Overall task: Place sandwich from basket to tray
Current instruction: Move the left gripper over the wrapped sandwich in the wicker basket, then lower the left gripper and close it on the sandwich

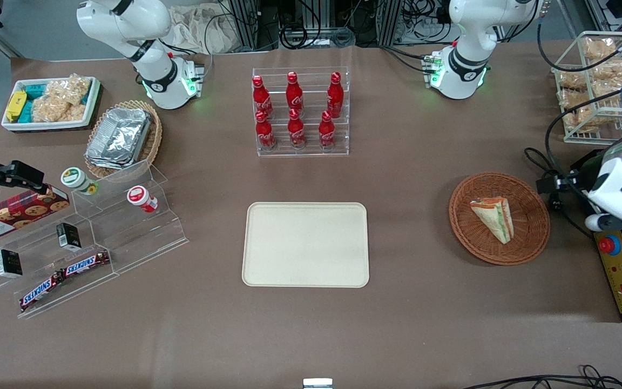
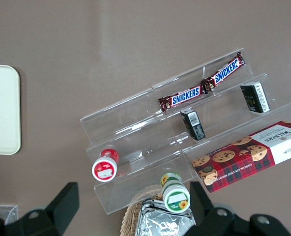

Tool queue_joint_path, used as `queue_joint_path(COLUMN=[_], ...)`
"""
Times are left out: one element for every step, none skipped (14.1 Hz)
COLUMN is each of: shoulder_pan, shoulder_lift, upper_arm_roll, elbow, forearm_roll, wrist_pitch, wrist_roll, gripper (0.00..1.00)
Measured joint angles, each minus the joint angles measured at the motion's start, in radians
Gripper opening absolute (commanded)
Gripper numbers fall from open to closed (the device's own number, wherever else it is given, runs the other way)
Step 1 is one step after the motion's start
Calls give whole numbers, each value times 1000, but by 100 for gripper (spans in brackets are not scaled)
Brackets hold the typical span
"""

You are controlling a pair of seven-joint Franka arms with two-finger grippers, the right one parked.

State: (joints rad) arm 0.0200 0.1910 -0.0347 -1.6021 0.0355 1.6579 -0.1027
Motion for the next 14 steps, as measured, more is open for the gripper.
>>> queue_joint_path(shoulder_pan=[5, 11, 17, 19, 20, 20, 20, 19, 18, 19, 19, 20, 21, 22], shoulder_lift=[-5, -8, -10, -11, -11, -11, -10, -9, -6, -1, 4, 12, 19, 27], upper_arm_roll=[4, 6, 7, 8, 8, 7, 6, 4, 3, 3, 3, 4, 6, 7], elbow=[-53, -103, -151, -200, -247, -291, -333, -376, -421, -464, -501, -531, -550, -560], forearm_roll=[0, -2, -4, -7, -8, -9, -9, -9, -9, -9, -9, -10, -11, -12], wrist_pitch=[40, 73, 111, 165, 226, 289, 352, 416, 480, 542, 594, 634, 663, 679], wrist_roll=[0, 0, -2, -15, -48, -93, -133, -165, -186, -196, -201, -205, -213, -225], gripper=[99, 99, 99, 99, 99, 99, 99, 99, 99, 99, 99, 99, 99, 99])
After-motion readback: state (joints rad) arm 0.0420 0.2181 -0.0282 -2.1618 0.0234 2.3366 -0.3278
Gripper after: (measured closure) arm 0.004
